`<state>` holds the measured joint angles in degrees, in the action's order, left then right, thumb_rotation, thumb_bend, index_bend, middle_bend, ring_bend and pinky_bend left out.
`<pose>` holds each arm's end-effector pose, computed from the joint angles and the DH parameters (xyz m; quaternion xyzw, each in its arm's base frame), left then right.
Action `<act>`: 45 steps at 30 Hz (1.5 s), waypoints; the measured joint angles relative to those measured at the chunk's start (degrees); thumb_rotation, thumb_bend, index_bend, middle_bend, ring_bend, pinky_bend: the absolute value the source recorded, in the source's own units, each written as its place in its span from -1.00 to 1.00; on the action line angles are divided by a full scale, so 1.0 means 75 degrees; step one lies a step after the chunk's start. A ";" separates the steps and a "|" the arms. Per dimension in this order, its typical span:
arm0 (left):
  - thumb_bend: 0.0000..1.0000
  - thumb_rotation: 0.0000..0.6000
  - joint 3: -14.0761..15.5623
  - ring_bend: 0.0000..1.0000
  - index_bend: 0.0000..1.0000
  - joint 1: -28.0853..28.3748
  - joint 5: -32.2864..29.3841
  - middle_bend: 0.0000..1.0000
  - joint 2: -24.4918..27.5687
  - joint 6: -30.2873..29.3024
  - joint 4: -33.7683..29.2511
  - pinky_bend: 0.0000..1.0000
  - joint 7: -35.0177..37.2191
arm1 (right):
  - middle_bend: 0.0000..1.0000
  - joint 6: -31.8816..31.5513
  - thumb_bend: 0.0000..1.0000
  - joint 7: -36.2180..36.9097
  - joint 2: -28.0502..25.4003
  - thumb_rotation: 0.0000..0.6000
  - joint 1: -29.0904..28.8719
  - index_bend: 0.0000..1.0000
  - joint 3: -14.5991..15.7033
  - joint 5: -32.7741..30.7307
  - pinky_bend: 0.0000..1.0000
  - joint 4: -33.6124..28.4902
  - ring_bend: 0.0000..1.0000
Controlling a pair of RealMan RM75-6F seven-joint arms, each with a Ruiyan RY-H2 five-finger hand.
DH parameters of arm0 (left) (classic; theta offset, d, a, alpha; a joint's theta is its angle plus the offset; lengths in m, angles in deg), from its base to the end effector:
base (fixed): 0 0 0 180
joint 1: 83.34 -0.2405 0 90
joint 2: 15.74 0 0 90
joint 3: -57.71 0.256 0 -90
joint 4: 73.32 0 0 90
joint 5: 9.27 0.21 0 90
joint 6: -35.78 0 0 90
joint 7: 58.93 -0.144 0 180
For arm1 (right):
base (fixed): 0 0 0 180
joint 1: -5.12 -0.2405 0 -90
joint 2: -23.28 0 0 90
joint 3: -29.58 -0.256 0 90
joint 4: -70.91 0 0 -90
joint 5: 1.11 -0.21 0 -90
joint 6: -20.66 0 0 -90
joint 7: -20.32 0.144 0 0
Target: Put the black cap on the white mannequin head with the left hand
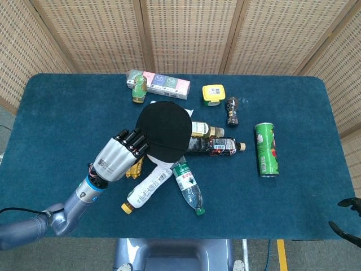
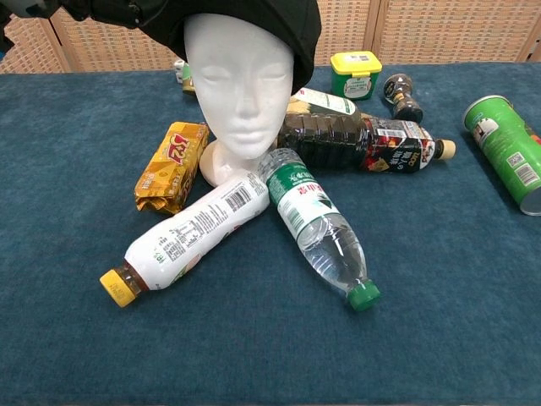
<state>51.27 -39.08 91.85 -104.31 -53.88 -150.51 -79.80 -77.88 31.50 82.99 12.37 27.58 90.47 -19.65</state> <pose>-0.0863 0.3133 0.0529 -0.6866 0.0071 -0.5921 0.4218 -0.3249 -0.1087 0.2083 0.5301 -0.3827 0.4365 0.6181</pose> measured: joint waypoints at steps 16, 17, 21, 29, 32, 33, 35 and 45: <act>-0.66 1.00 -0.0141 -0.78 -0.70 -0.0429 -0.0552 -0.65 0.0433 0.0633 -0.1231 -0.10 -0.0731 | -0.07 0.0008 -0.77 0.0001 0.0000 1.00 -0.0030 -0.10 -0.0009 0.0034 0.03 -0.0003 -0.04; -0.66 1.00 -0.0142 -0.80 -0.72 -0.0464 -0.0606 -0.67 0.0467 0.0679 -0.1341 -0.10 -0.0797 | -0.07 0.0013 -0.76 0.0000 0.0001 1.00 -0.0038 -0.10 -0.0011 0.0041 0.03 -0.0003 -0.04; -0.71 1.00 -0.0163 -0.88 -0.83 -0.0627 -0.0878 -0.75 0.0638 0.0830 -0.1822 -0.15 -0.1022 | -0.07 0.0020 -0.77 -0.0010 -0.0004 1.00 -0.0060 -0.10 -0.0022 0.0055 0.03 -0.0012 -0.04; -0.73 1.00 -0.0122 -0.90 -0.87 -0.1148 -0.1626 -0.78 0.1315 0.1000 -0.3208 -0.16 -0.0855 | -0.07 0.0081 -0.76 -0.0028 -0.0027 1.00 -0.0106 -0.10 -0.0037 0.0042 0.03 -0.0033 -0.04; -0.73 1.00 -0.0084 -0.91 -0.81 -0.1514 -0.1961 -0.78 0.1762 0.0938 -0.3811 -0.16 -0.0511 | -0.07 0.0166 -0.77 -0.0069 -0.0031 1.00 -0.0157 -0.10 -0.0035 0.0047 0.03 -0.0049 -0.04; -0.73 1.00 -0.0069 -0.91 -0.76 -0.1646 -0.2042 -0.78 0.1894 0.0886 -0.3943 -0.16 -0.0384 | -0.07 0.0183 -0.77 -0.0079 -0.0030 1.00 -0.0168 -0.10 -0.0035 0.0047 0.03 -0.0054 -0.04; -0.73 1.00 -0.0017 -0.91 -0.63 -0.1969 -0.2222 -0.78 0.2168 0.0727 -0.4197 -0.16 -0.0121 | -0.07 0.0240 -0.76 -0.0106 -0.0030 1.00 -0.0199 -0.10 -0.0041 0.0033 0.02 -0.0070 -0.04; -0.69 1.00 0.0406 -0.72 -0.11 -0.3355 -0.3069 -0.54 0.2924 -0.0008 -0.4666 -0.07 0.0411 | -0.07 0.0532 -0.77 -0.0265 -0.0060 1.00 -0.0383 -0.10 -0.0067 -0.0017 0.01 -0.0202 -0.05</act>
<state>54.32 -64.24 68.83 -82.37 -53.94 -185.50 -76.72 -73.89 29.51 82.54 9.50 27.07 90.34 -21.16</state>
